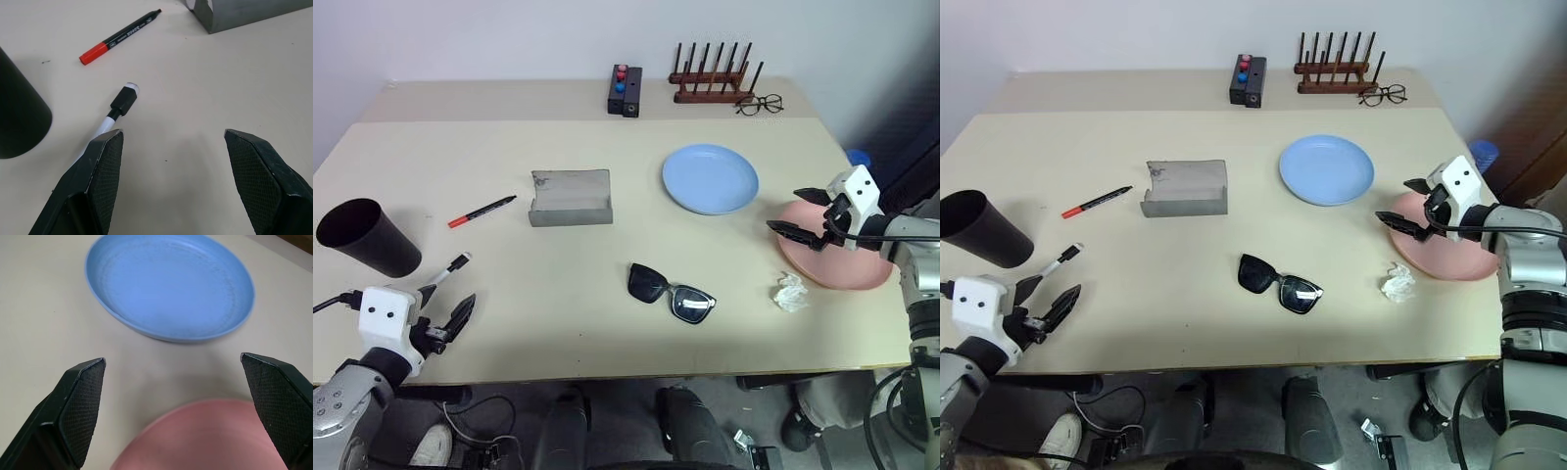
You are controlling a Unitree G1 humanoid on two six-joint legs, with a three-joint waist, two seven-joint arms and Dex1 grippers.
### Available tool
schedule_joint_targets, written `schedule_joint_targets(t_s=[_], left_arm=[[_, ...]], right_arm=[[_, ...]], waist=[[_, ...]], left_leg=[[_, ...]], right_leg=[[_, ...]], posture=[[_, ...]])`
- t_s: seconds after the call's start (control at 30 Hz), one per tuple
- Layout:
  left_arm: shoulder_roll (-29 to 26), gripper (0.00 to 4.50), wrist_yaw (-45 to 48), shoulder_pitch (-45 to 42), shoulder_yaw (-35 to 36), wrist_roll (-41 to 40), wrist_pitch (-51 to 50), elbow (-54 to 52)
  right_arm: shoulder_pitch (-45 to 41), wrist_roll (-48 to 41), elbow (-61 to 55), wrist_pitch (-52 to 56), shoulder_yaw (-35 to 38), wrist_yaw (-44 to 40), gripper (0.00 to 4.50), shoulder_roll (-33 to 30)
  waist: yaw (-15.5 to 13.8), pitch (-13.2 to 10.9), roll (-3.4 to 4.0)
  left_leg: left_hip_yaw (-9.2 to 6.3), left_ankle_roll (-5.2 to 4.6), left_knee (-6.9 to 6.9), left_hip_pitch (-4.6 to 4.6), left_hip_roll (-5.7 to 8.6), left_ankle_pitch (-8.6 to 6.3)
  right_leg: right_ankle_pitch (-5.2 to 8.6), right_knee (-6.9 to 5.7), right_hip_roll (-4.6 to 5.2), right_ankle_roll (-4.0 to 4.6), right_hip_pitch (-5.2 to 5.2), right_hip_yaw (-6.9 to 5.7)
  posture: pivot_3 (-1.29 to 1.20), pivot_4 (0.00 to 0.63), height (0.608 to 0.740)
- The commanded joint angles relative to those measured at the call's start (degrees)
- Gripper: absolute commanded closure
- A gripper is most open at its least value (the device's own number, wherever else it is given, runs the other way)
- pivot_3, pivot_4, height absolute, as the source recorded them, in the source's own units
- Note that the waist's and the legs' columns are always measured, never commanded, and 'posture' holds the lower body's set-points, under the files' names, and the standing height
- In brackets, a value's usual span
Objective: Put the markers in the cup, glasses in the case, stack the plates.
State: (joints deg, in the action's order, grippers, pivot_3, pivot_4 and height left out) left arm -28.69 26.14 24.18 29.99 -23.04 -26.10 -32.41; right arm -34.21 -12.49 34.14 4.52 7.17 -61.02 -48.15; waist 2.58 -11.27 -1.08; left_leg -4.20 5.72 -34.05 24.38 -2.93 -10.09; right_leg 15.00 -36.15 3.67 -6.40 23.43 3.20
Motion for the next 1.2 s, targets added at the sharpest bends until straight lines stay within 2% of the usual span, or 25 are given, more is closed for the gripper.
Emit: schedule_joint_targets(t_s=[0.03,0.5,0.77,0.9,1.0,1.1,1.2], left_arm=[[0.1,1.15,-0.8,0.2,0.5,-0.2,-0.3,-2.6],[-2.2,1.15,-2.3,-4.8,-0.8,-0.3,-5.3,-4.2],[-7.5,1.15,-0.9,-13.3,-5.3,0.8,-8.6,0.0],[-13.7,0.02,-0.9,-17.7,-7.7,2.3,-16.3,4.0],[-18.1,0.02,-0.4,-20.7,-8.8,2.0,-22.8,6.0],[-19.8,0.02,-0.6,-24.5,-7.5,0.2,-29.0,7.6],[-22.7,0.02,0.3,-26.1,-8.0,0.1,-34.9,8.7]], right_arm=[[-2.0,0.0,-0.1,-1.3,0.6,-0.1,0.00,-0.1],[-1.5,0.3,-5.7,-0.2,-0.2,2.2,0.00,3.3],[1.6,0.0,-19.2,4.5,-2.5,5.8,0.00,7.1],[5.7,-2.0,-31.2,8.7,-4.8,6.4,0.00,9.8],[9.3,-3.7,-41.7,11.5,-8.5,5.0,0.00,11.2],[12.4,-6.3,-50.7,14.9,-12.3,4.3,0.00,12.9],[14.9,-5.5,-53.8,15.2,-15.3,5.0,0.00,14.0]], waist=[[0.0,0.0,0.00],[0.0,0.0,0.00],[-0.1,0.0,0.01],[-0.1,0.0,0.01],[0.0,0.0,0.01],[0.0,0.0,0.01],[-0.1,0.0,-0.06]], left_leg=[[0.00,0.00,0.00,0.00,0.00,0.00],[0.00,0.00,-0.01,-0.01,0.00,0.00],[-0.04,0.00,0.00,-0.03,0.00,0.01],[-0.05,-0.01,0.00,-0.03,-0.01,0.01],[-0.07,-0.01,0.01,-0.03,-0.02,0.01],[-0.08,-0.01,0.01,-0.03,-0.03,0.01],[-0.09,0.00,0.00,-0.03,-0.02,0.01]], right_leg=[[0.00,0.00,0.00,0.00,0.00,0.00],[-0.01,-0.04,-0.02,-0.01,-0.01,0.00],[-0.03,-0.12,-0.05,-0.05,-0.01,-0.01],[-0.02,-0.15,-0.06,-0.06,0.00,0.00],[-0.01,-0.21,-0.08,-0.08,0.03,0.00],[0.00,-0.23,-0.09,-0.09,0.04,-0.01],[0.00,-0.22,-0.07,-0.09,0.02,-0.02]], posture=[[0.00,0.150,0.738],[0.00,0.150,0.738],[0.00,0.150,0.738],[0.00,0.150,0.738],[0.00,0.150,0.738],[0.00,0.150,0.738],[0.00,0.150,0.738]])
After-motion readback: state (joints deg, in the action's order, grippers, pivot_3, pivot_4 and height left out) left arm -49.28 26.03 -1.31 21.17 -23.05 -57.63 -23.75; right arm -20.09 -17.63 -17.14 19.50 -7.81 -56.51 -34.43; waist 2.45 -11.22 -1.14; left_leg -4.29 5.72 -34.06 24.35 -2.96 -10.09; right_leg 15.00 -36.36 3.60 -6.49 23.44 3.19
